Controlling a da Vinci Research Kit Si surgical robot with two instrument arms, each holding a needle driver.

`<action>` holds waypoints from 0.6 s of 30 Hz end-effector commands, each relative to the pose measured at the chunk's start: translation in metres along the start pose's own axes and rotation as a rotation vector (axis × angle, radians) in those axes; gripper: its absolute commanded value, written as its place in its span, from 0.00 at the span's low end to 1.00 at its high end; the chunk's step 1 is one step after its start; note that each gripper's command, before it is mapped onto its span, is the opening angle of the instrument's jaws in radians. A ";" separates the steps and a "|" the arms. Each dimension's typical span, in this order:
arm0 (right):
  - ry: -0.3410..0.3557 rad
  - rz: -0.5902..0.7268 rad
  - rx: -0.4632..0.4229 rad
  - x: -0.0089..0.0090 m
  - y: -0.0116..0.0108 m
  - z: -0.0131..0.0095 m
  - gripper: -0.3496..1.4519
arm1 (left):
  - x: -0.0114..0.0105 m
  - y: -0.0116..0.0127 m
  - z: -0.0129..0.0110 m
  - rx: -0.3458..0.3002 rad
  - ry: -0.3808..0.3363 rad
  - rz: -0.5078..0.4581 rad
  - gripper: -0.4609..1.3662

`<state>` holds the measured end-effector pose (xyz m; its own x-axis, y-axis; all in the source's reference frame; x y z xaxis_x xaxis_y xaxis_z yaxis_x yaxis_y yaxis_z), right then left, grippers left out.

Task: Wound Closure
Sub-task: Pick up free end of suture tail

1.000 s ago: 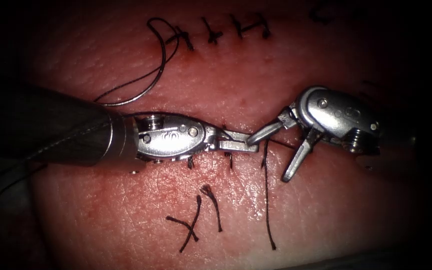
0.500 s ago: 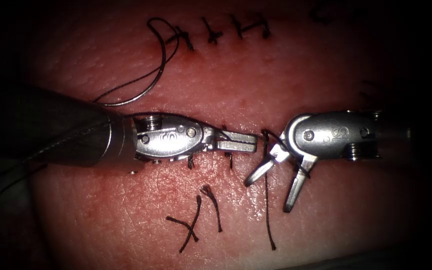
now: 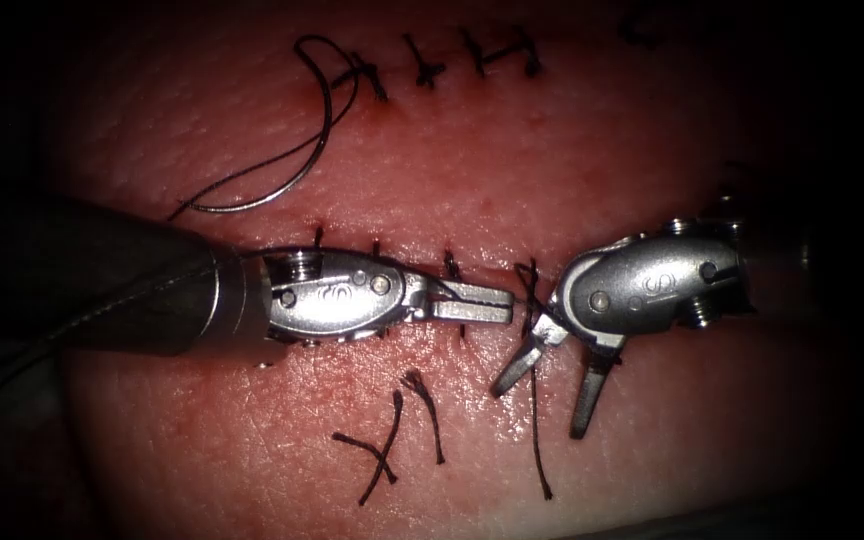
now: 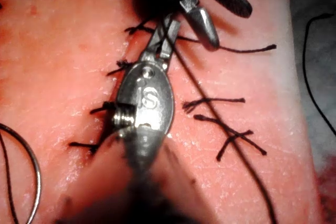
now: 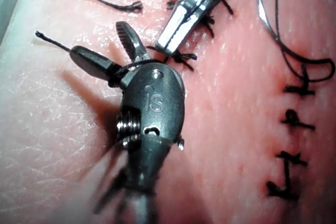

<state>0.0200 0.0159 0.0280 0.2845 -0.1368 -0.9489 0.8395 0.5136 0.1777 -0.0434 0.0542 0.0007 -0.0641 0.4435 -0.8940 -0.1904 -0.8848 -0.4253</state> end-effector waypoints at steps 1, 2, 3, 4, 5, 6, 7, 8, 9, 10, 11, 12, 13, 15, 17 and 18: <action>-0.001 -0.002 0.001 0.0000 0.0000 0.0001 0.76 | 0.0000 0.0001 -0.0001 -0.009 0.000 0.001 0.06; -0.001 -0.003 0.001 0.0000 0.0000 0.0002 0.77 | 0.0000 0.0001 -0.0001 -0.010 0.000 0.001 0.06; -0.006 -0.005 0.003 0.0000 -0.0001 0.0004 0.79 | 0.0000 0.0002 -0.0002 -0.011 0.000 0.001 0.06; -0.008 -0.007 0.004 0.0000 -0.0002 0.0005 0.79 | 0.0000 0.0003 -0.0003 -0.012 0.000 0.001 0.06; -0.016 -0.010 0.008 0.0000 -0.0003 0.0009 0.80 | -0.0001 0.0004 -0.0004 -0.013 -0.001 0.001 0.06; -0.027 -0.014 0.014 0.0000 -0.0004 0.0012 0.81 | -0.0001 0.0005 -0.0004 -0.014 -0.001 0.001 0.06; -0.032 -0.017 0.016 0.0000 -0.0004 0.0014 0.82 | -0.0001 0.0006 -0.0005 -0.015 -0.001 0.001 0.06; -0.036 -0.021 0.023 0.0000 -0.0006 0.0017 0.82 | -0.0001 0.0007 -0.0006 -0.016 -0.001 0.001 0.06; -0.038 -0.028 0.030 0.0000 -0.0007 0.0021 0.82 | -0.0001 0.0008 -0.0006 -0.016 -0.002 0.001 0.06; -0.040 -0.037 0.042 0.0000 -0.0009 0.0025 0.82 | -0.0001 0.0009 -0.0007 -0.017 -0.002 0.001 0.06; -0.040 -0.039 0.047 0.0000 -0.0009 0.0026 0.82 | -0.0001 0.0009 -0.0007 -0.017 -0.002 0.000 0.06; -0.041 -0.046 0.055 0.0000 -0.0011 0.0029 0.82 | -0.0001 0.0010 -0.0007 -0.017 -0.002 0.000 0.06; -0.042 -0.053 0.063 0.0000 -0.0011 0.0032 0.82 | -0.0001 0.0009 -0.0008 -0.019 -0.002 0.000 0.06; -0.047 -0.065 0.074 0.0000 -0.0013 0.0036 0.81 | 0.0000 0.0009 -0.0008 -0.020 -0.002 -0.001 0.06; -0.055 -0.076 0.086 0.0000 -0.0014 0.0039 0.81 | 0.0000 0.0009 -0.0009 -0.021 -0.002 -0.001 0.06; -0.067 -0.081 0.094 -0.0001 -0.0015 0.0041 0.82 | 0.0000 0.0009 -0.0009 -0.021 -0.002 -0.001 0.06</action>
<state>0.0206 0.0115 0.0290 0.2414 -0.2343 -0.9417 0.8999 0.4172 0.1269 -0.0427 0.0533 0.0002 -0.0658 0.4444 -0.8934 -0.1761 -0.8865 -0.4280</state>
